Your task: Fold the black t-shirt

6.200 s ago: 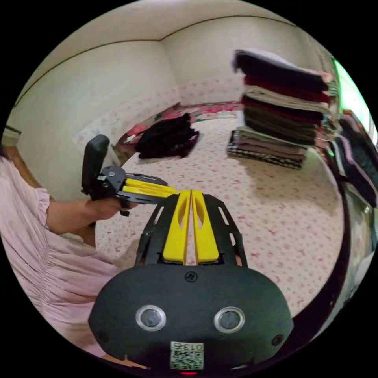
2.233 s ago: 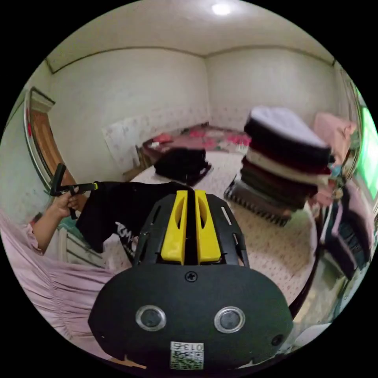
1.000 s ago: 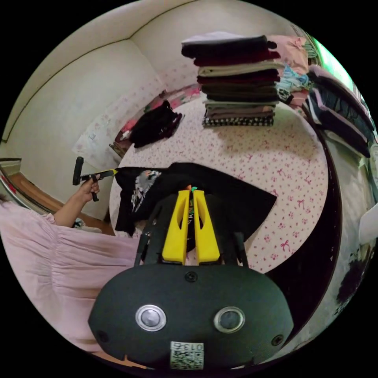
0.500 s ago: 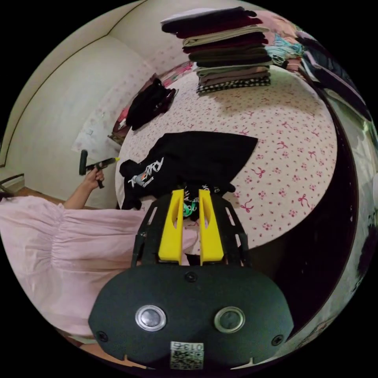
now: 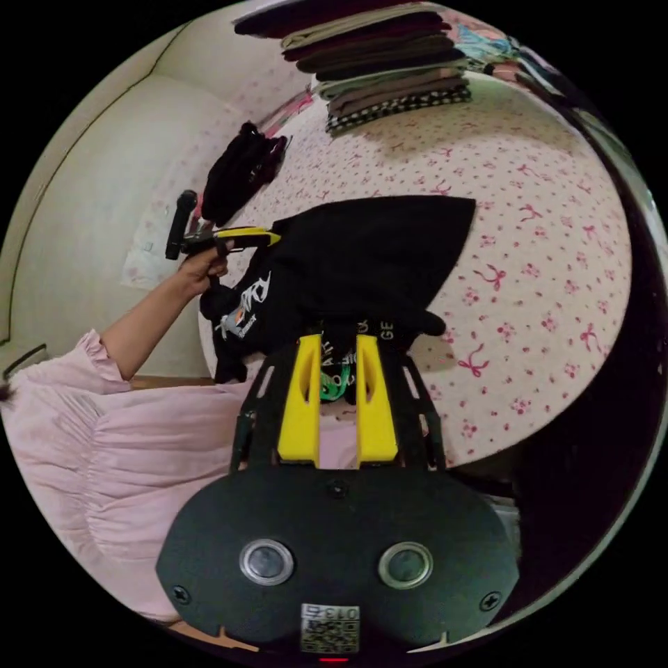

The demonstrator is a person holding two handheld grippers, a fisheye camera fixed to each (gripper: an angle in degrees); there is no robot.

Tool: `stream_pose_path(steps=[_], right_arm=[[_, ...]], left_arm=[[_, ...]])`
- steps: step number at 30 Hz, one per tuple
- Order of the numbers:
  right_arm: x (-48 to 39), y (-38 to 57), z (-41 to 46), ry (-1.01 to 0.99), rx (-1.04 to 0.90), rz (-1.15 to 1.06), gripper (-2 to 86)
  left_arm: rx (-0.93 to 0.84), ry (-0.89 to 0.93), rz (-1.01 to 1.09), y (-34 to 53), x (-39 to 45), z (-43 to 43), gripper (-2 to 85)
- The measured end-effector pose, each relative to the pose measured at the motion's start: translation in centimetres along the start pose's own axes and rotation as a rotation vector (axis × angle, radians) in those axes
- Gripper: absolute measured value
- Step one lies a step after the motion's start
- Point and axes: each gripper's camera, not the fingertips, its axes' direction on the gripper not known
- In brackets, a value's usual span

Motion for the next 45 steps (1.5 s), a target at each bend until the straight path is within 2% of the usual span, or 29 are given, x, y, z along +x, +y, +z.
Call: stream_pose_path(steps=[2, 5, 9, 13, 16, 18, 21, 26, 30, 32, 34, 37, 41, 43, 45], right_arm=[[-0.4, -0.6, -0.7, -0.030, 0.015, -0.007, 2.6], [-2.2, -1.3, -5.3, -0.031, 0.152, -0.088, 1.4], [-5.7, -2.6, -12.3, -0.001, 0.327, -0.253, 0.7], [-11.2, -3.3, -20.2, 0.082, 0.638, -0.453, 0.6], [-13.9, -2.5, -23.9, 0.052, 0.848, -0.569, 0.7], [-15.6, -1.9, -24.5, 0.054, 0.888, -0.647, 0.6], [-16.2, -1.7, -23.0, 0.043, 0.843, -0.673, 0.7], [-13.9, -2.0, -15.6, 0.019, 0.511, -0.537, 0.8], [-9.8, -3.4, -7.2, -0.019, 0.148, -0.337, 1.2], [-7.8, -4.1, -3.0, -0.054, 0.029, -0.257, 1.6], [-6.4, -4.3, -0.6, -0.076, -0.007, -0.180, 2.1], [-5.2, -3.8, -0.7, -0.004, 0.030, -0.107, 3.8], [-2.7, -2.2, -1.4, 0.184, 0.027, -0.031, 6.3], [-1.8, -2.0, -0.5, 0.192, -0.006, -0.013, 7.1], [-1.8, -2.1, 0.8, 0.168, -0.018, -0.031, 7.7]], left_arm=[[-0.003, -0.001, 0.055, 0.5, 0.6, -1.2, 2.5], [0.163, 0.038, 0.036, 2.3, -1.2, -7.1, 1.5], [0.572, 0.003, -0.108, 6.5, -6.9, -22.2, 1.0], [1.011, -0.101, -0.162, 13.5, -9.2, -37.3, 0.8], [1.273, -0.097, -0.104, 19.1, -8.9, -43.9, 0.8], [1.327, -0.135, -0.050, 21.7, -8.1, -45.9, 0.8], [1.275, -0.189, -0.081, 24.8, -7.4, -45.5, 0.9], [1.049, -0.100, -0.236, 29.0, -9.2, -37.9, 1.0], [0.736, 0.057, -0.508, 31.6, -13.4, -26.1, 1.1], [0.561, 0.083, -0.653, 32.2, -15.2, -20.0, 1.2], [0.376, 0.135, -0.762, 33.3, -16.6, -13.7, 1.4], [0.348, 0.133, -0.862, 35.9, -17.3, -11.5, 2.0], [0.361, 0.042, -0.844, 37.0, -17.0, -13.0, 3.9], [0.338, 0.001, -0.811, 36.3, -16.7, -13.2, 7.6], [0.351, 0.048, -0.797, 35.6, -16.8, -12.5, 9.5]])
